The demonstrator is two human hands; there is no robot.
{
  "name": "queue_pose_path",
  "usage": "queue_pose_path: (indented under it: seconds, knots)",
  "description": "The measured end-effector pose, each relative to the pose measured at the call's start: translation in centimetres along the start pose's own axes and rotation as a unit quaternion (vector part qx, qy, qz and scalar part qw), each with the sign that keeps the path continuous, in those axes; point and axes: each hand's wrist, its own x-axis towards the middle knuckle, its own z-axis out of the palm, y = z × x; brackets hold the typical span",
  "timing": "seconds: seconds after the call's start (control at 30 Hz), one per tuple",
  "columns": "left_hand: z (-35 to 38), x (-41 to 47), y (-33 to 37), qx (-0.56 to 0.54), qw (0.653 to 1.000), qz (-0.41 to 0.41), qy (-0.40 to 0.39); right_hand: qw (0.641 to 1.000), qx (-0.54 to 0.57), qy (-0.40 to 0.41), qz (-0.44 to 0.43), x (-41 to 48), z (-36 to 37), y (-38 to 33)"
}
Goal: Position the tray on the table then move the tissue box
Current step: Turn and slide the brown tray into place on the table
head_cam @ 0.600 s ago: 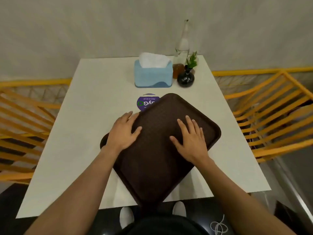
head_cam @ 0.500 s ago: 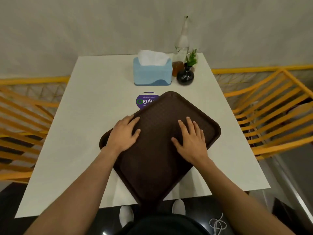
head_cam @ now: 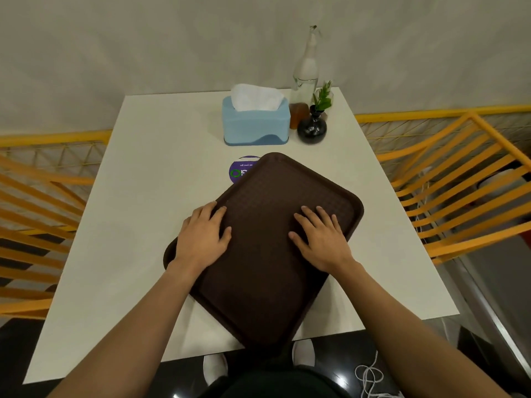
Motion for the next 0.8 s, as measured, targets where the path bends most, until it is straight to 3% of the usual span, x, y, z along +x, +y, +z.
queue_pose_path:
  seconds: [0.07,0.13,0.23,0.3,0.37,0.47,0.6,0.8]
  knots:
    - [-0.1,-0.6,-0.2,0.010,0.999,-0.027,0.024,0.996,0.008,0.048,-0.069,0.1,-0.9,0.0]
    - [-0.2,-0.5,-0.2,0.008,0.998,-0.046,0.038,0.982,0.028,0.171,-0.076,-0.5,-1.2,-0.1]
    - [-0.7,0.6,-0.3,-0.020,0.998,-0.057,0.027,0.953,0.088,0.268,0.113,-2.6,-1.2,-0.9]
    - [-0.9,1.4,-0.8,-0.044,0.998,-0.052,0.006,0.930,0.114,0.247,0.247,-4.0,-0.7,-1.2]
    - [-0.7,1.8,-1.5,-0.071,0.996,-0.044,-0.008,0.926,0.116,0.179,0.312,-5.0,-0.1,-1.7]
    - [-0.2,1.6,-2.5,-0.081,0.996,-0.024,-0.008,0.934,0.103,0.127,0.318,-5.5,1.3,-2.6]
    - [0.5,0.3,-4.6,-0.063,0.998,-0.010,0.004,0.930,0.105,0.151,0.317,-4.5,2.1,-3.6]
    - [0.5,-2.2,-7.5,-0.058,0.997,-0.030,0.034,0.952,0.073,0.130,0.266,-2.1,2.1,-5.5]
